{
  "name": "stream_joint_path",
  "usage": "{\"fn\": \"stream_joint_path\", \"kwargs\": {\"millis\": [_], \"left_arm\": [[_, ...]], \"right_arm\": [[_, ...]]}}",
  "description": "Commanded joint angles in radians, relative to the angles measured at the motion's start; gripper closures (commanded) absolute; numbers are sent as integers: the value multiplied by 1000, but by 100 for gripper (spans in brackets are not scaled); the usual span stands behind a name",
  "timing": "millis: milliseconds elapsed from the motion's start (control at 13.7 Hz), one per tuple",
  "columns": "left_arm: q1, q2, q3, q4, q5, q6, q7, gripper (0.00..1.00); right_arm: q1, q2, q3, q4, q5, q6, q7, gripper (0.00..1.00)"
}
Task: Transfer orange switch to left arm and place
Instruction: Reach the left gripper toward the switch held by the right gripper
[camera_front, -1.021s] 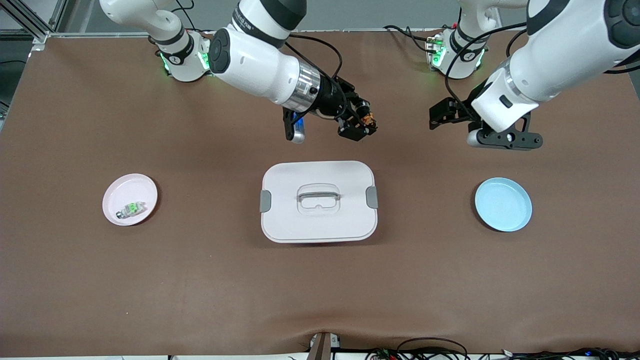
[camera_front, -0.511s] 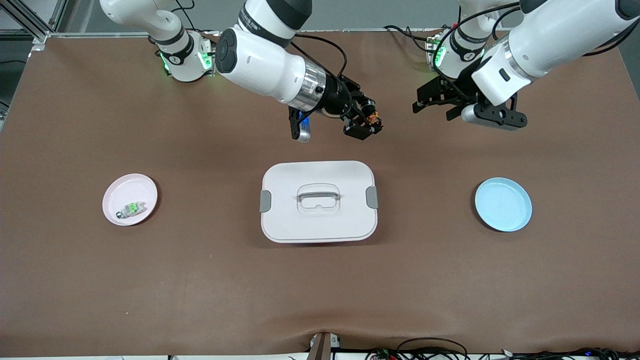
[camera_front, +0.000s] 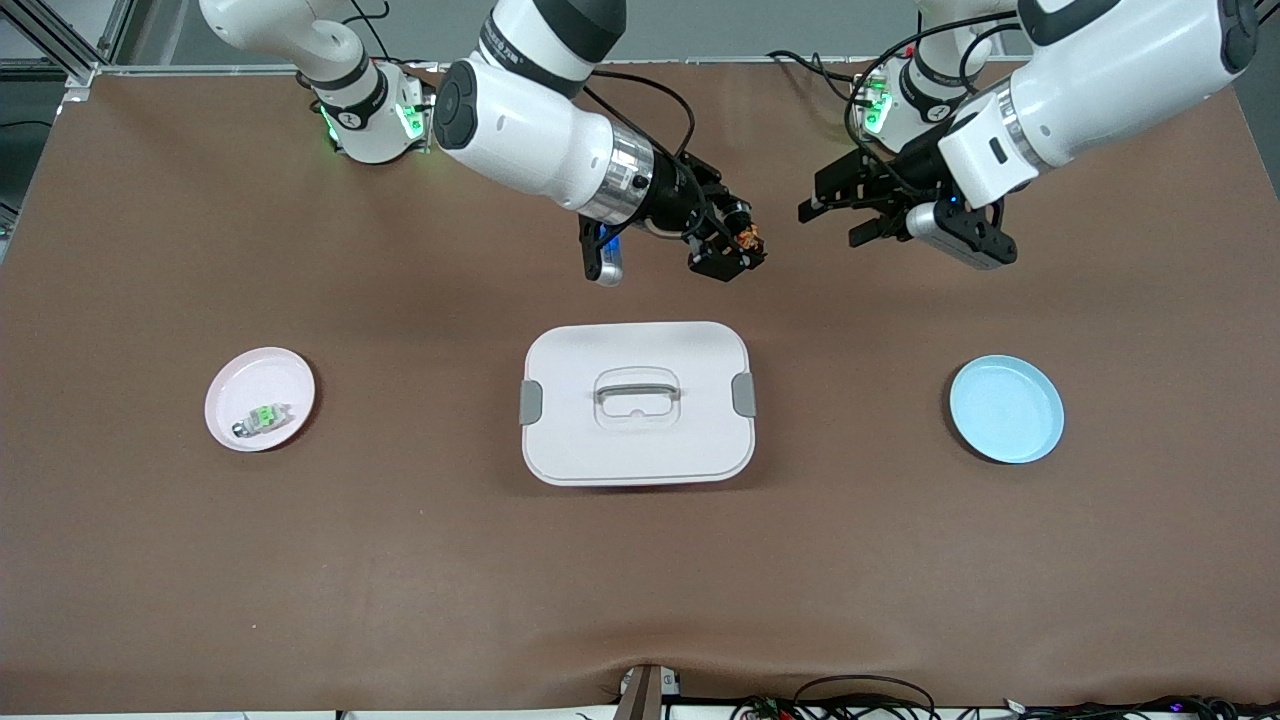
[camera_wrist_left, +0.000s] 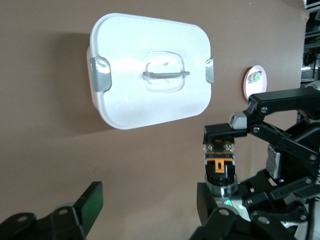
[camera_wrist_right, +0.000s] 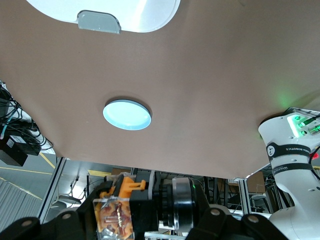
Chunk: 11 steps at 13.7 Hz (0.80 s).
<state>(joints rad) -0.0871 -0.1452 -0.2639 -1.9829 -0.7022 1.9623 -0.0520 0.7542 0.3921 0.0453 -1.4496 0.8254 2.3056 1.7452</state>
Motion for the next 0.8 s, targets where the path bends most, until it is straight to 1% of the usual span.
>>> {"fn": "stream_joint_path", "kwargs": {"millis": [0,146,292,365,511,729], "left_arm": [[0,-43,-35,-60,-97,85,24,19],[0,-53,-50,-77,-175,130,24,20],[0,-68,-95,-126,-238,232,24,20],[0,-68,-112,-137,-253,263,24,20],[0,-60,-115,-137,-255,274,24,21],[-2,-53,-126,-139,-258,312,24,28]], "right_arm": [[14,20,-12,31,18,3,14,81],[14,22,-12,31,18,3,13,81],[14,22,-12,31,18,1,13,81],[14,22,-12,31,18,1,11,81],[14,22,-12,31,18,1,11,81],[14,22,-12,31,18,1,13,81]]}}
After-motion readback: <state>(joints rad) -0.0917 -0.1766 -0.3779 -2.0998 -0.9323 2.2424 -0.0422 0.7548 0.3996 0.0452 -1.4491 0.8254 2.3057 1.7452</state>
